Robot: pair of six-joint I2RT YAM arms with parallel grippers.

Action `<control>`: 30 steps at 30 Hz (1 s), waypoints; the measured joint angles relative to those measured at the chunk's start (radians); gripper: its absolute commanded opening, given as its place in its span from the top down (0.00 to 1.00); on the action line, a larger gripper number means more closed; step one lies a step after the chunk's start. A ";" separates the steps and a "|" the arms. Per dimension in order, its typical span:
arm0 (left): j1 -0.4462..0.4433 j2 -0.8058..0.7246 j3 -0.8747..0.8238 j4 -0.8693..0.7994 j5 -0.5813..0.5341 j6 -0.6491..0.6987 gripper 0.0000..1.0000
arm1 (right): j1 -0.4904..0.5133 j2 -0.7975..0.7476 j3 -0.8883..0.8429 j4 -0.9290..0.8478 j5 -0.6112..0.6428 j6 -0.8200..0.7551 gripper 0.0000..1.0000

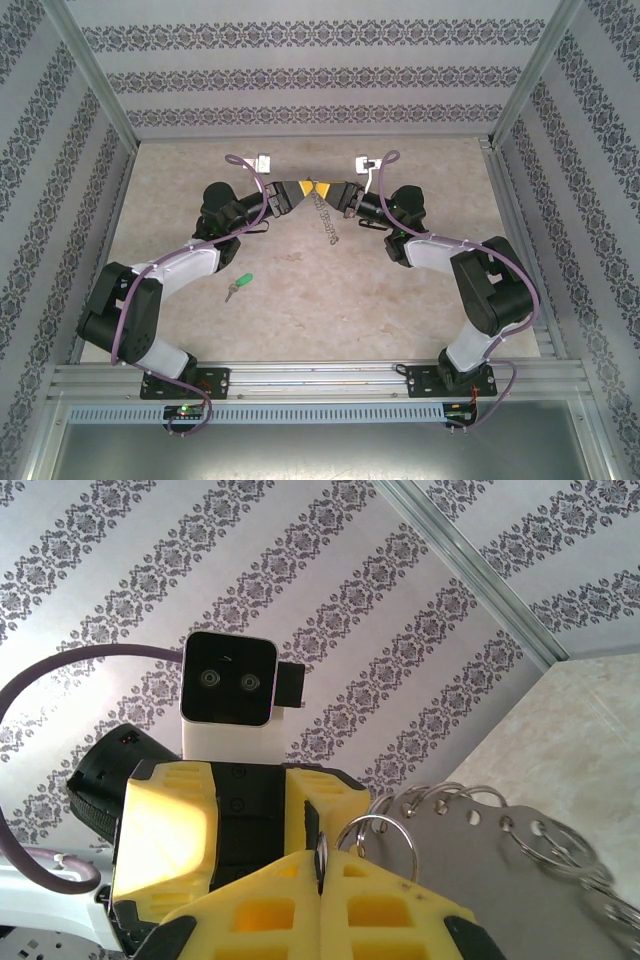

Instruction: Put the keys on the keyring

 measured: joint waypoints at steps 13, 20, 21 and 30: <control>0.000 -0.026 -0.011 -0.038 -0.006 0.035 0.65 | 0.021 -0.003 0.006 -0.010 -0.001 -0.002 1.00; -0.001 -0.026 -0.011 -0.039 -0.006 0.036 0.69 | 0.027 -0.003 0.013 -0.016 0.000 -0.005 1.00; -0.001 -0.026 -0.011 -0.039 -0.006 0.037 0.70 | 0.027 -0.003 0.013 -0.018 0.000 -0.006 1.00; -0.002 -0.026 -0.011 -0.053 -0.007 0.045 0.82 | 0.027 -0.024 0.013 -0.054 0.000 -0.025 1.00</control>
